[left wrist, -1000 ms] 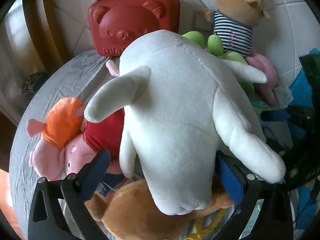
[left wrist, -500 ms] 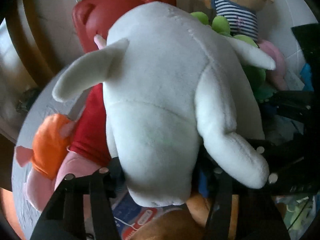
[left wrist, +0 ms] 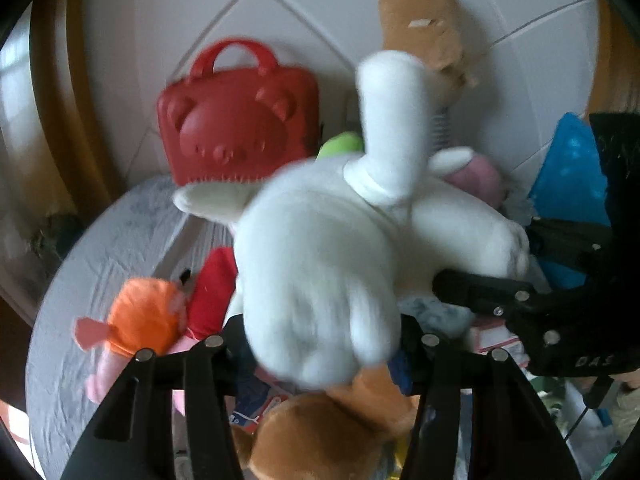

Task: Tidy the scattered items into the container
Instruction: 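Close both tools on the white rabbit plush and lift it, then carry the white rabbit plush with both tools toward the blue crate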

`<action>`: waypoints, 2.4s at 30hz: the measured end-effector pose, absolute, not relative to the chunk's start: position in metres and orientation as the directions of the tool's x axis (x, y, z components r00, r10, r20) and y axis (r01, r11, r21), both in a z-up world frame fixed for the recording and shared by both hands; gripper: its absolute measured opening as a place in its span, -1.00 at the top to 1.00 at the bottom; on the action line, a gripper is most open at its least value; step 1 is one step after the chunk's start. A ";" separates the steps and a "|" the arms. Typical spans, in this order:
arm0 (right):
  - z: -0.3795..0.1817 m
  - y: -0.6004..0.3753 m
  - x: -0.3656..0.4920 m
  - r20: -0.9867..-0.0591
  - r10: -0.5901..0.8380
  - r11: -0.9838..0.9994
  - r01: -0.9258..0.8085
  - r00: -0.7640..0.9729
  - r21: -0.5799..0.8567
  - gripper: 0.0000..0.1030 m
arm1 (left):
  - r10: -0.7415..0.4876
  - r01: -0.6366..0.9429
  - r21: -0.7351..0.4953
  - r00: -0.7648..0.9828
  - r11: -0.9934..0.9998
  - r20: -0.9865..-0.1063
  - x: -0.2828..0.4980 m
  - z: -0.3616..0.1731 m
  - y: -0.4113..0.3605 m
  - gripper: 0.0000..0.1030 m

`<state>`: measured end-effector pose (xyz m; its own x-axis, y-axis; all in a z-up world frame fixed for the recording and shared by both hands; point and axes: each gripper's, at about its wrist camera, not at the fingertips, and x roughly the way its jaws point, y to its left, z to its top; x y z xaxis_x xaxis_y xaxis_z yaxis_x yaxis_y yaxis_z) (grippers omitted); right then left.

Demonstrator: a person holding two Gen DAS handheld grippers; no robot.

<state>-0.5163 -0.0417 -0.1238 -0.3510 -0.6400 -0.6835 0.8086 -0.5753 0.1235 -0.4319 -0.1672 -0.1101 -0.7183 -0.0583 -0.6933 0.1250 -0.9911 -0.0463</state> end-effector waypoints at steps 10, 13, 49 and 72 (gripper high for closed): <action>-0.143 -0.005 -0.499 -0.712 -0.633 -0.653 0.704 -0.303 0.281 -0.59 | -0.053 0.141 -0.060 -0.679 -0.988 -0.732 -0.410 -0.126 -0.170 -0.60; -0.144 -0.009 -0.508 -0.689 -0.652 -0.660 0.685 -0.317 0.310 -0.73 | -0.051 0.147 -0.073 -0.696 -0.986 -0.716 -0.411 -0.127 -0.173 -0.62; -0.135 -0.046 -0.580 -0.579 -0.735 -0.646 0.624 -0.352 0.440 -0.58 | -0.004 0.008 -0.002 -0.767 -1.000 -0.642 -0.493 -0.110 -0.172 -0.29; 0.074 0.109 -0.462 -0.428 -0.579 -0.812 0.534 -0.694 0.234 -0.57 | 0.265 -0.286 0.003 -0.889 -0.958 -0.373 -0.416 0.071 -0.038 -0.28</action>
